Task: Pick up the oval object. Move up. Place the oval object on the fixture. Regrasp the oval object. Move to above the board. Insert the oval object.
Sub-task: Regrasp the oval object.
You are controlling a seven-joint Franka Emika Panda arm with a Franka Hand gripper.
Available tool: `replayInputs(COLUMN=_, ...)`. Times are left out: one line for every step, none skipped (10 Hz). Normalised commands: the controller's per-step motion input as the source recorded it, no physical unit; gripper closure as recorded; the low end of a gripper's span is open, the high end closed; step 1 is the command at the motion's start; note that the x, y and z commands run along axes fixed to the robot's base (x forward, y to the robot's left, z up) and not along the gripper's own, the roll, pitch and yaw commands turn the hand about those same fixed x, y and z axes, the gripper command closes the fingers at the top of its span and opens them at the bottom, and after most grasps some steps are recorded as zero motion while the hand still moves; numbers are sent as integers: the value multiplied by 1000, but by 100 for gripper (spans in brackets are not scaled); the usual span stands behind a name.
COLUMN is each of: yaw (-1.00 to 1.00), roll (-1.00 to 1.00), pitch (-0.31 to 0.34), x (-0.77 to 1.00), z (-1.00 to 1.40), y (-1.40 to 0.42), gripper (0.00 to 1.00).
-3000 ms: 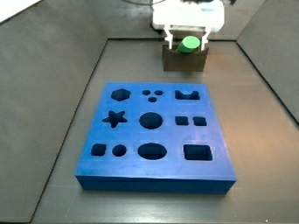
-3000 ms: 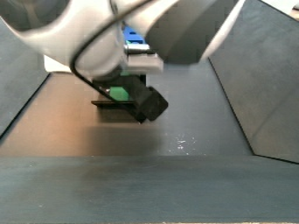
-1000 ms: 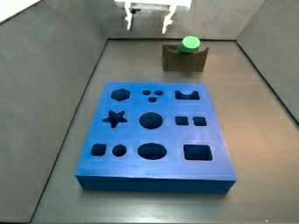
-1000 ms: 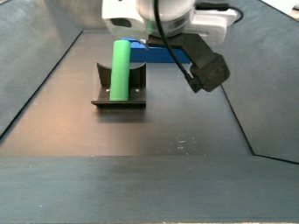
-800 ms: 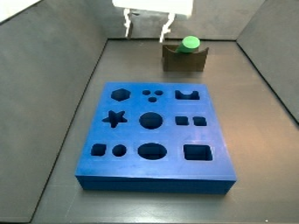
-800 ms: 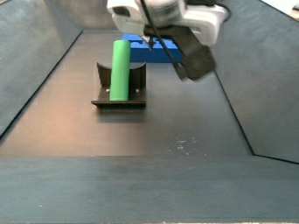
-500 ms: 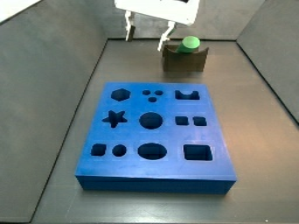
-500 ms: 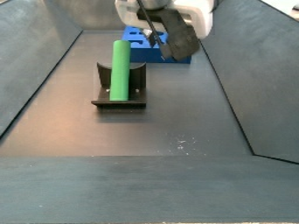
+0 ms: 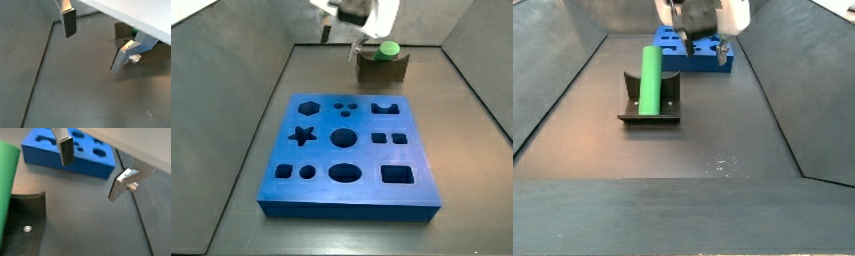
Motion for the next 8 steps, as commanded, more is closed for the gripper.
replayInputs(yaw=-907, roll=1000, pitch=-290, x=-46, z=-1, y=-15, gripper=0)
replayInputs(yaw=-914, roll=1000, pitch=-289, x=-43, z=1, y=-12, gripper=0)
replayInputs(yaw=-919, roll=1000, pitch=-286, x=-44, z=-2, y=-13, gripper=0)
replayInputs(yaw=-927, roll=1000, pitch=-273, x=-47, z=-10, y=-13, gripper=0)
replayInputs(yaw=-947, roll=1000, pitch=-247, x=-42, z=-15, y=-7, gripper=0)
replayInputs(yaw=-964, roll=1000, pitch=-212, x=-44, z=-13, y=-5, gripper=0)
replayInputs(yaw=-982, roll=1000, pitch=-157, x=-44, z=-2, y=-5, gripper=0)
replayInputs(yaw=-1000, roll=997, pitch=-42, x=-41, z=5, y=-8, gripper=0)
